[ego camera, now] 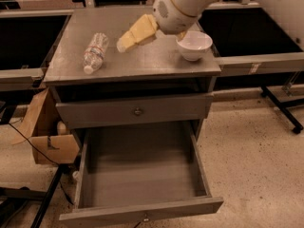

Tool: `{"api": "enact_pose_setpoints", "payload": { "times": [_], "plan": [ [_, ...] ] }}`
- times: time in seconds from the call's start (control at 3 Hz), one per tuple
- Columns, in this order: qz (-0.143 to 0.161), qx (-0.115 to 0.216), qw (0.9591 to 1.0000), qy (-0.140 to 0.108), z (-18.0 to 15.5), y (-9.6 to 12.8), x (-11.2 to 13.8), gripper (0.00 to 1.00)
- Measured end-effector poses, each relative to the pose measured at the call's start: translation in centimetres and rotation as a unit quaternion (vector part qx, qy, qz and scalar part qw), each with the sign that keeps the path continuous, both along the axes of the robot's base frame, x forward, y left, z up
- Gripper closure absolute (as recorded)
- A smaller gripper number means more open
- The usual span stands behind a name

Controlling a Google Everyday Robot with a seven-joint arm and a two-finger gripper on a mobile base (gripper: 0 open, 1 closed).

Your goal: Place water bottle into middle drawer

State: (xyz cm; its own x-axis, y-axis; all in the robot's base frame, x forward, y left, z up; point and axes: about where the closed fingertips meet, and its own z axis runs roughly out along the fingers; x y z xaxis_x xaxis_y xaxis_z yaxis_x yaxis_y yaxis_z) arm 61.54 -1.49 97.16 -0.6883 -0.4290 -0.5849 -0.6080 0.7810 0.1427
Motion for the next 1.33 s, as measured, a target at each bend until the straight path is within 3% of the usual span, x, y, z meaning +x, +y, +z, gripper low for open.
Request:
{"api": "enact_pose_setpoints", "payload": {
  "times": [0.33, 0.67, 1.33],
  "plan": [
    [-0.034, 0.033, 0.9987, 0.02, 0.0, 5.5, 2.7, 0.0],
    [-0.052, 0.074, 0.995, 0.04, -0.2, 11.3, 3.3, 0.0],
    [-0.069, 0.076, 0.9941, 0.035, -0.3, 11.2, 3.6, 0.0]
  ]
}}
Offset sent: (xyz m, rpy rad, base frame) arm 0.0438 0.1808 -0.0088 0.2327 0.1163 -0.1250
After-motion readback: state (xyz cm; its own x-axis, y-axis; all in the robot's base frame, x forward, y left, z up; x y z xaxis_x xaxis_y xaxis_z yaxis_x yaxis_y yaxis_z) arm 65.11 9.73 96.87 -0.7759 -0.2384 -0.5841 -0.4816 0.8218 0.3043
